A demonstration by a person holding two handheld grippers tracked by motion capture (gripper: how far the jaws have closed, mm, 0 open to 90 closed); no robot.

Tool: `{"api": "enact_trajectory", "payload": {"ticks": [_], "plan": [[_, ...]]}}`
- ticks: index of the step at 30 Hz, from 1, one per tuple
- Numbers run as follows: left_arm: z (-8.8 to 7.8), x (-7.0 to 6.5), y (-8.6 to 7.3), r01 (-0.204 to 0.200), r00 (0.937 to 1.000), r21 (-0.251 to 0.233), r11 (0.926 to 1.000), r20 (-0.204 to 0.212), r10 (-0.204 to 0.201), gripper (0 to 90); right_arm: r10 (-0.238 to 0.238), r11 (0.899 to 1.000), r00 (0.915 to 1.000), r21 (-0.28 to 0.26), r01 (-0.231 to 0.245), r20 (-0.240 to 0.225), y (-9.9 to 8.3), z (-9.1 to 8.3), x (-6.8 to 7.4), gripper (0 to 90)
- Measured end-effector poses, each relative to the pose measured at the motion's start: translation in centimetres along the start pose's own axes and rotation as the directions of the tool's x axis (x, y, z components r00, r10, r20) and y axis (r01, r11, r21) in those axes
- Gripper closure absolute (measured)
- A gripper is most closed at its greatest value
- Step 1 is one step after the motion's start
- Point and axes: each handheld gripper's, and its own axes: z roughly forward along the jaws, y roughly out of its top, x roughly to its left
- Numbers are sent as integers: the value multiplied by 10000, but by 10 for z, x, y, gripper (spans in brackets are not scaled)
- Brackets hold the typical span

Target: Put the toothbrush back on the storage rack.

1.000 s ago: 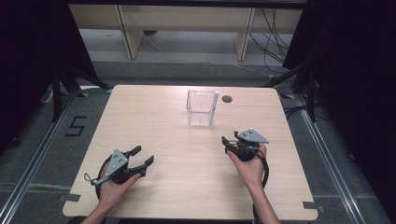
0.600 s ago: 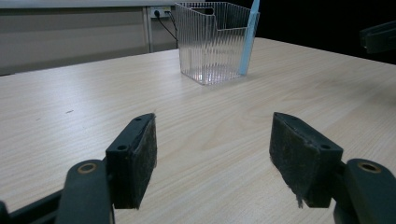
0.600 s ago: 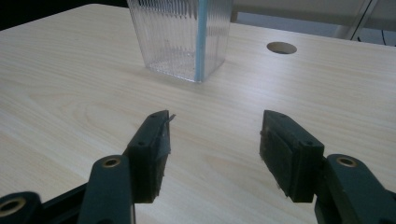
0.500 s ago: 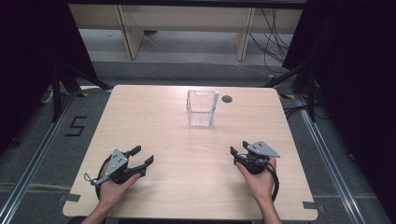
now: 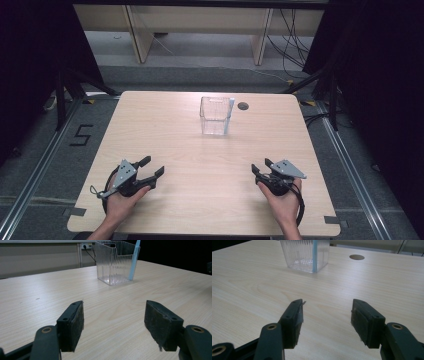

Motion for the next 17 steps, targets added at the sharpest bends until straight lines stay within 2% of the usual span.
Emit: {"api": "enact_trajectory", "payload": {"ticks": [2, 3, 4, 5, 6, 7, 8, 9, 11, 12, 13, 14, 16, 17], "plan": [[0, 0, 0, -7, 10000, -7, 10000, 14, 7, 320, -87, 10000, 9999, 12, 87, 125, -1, -3, -1, 437], [0, 0, 0, -9, 10000, -9, 10000, 28, 9, 320, 135, 9998, 9999, 110, -135, 14, -2, -4, 0, 437], [-2, 0, 1, -40, 10000, 161, 9999, -43, 40, 320, 204, 9998, 9998, 32, -204, 8, -2, -5, 1, 437], [-2, 0, 0, -19, 10000, 86, 10000, -24, 19, 319, 500, 9987, 9987, -106, -501, -20, -4, -8, 2, 437], [-2, 0, 0, -19, 10000, 86, 10000, -24, 19, 319, 500, 9987, 9987, -106, -501, -20, -4, -8, 2, 437], [-1, 1, 0, 36, 10000, 86, 10000, -34, -36, 319, 213, 9993, 9997, -301, -210, 99, -6, -11, 0, 437], [-1, 1, 0, 36, 10000, 86, 10000, -34, -36, 319, 213, 9993, 9997, -301, -210, 99, -6, -11, 0, 437], [0, 1, 0, 37, 10000, -42, 10000, 18, -37, 319, 491, 9985, 9988, -251, -489, 87, -8, -15, 1, 437], [0, 0, 0, 19, 10000, -60, 10000, -40, -19, 319, 666, 9974, 9977, -295, -663, 90, -9, -15, 3, 437], [0, 0, 0, 7, 10000, -54, 10000, -1, -7, 320, 270, 9989, 9995, -381, -264, 158, -10, -16, 0, 436], [0, 0, 0, 1, 10000, -31, 10000, -19, -1, 320, 294, 9988, 9994, -394, -287, 182, -11, -17, 0, 436], [0, 0, 0, 7, 10000, -26, 10000, -38, -8, 320, 621, 9974, 9980, -379, -616, 125, -11, -18, 2, 436], [0, 0, 0, 64, 10000, -45, 10000, -26, -64, 320, 443, 9983, 9990, -388, -438, 112, -11, -20, 1, 435], [0, 1, 0, 91, 10000, -32, 10000, -34, -91, 320, 816, 9963, 9965, -267, -811, 173, -11, -22, 3, 435]]}}
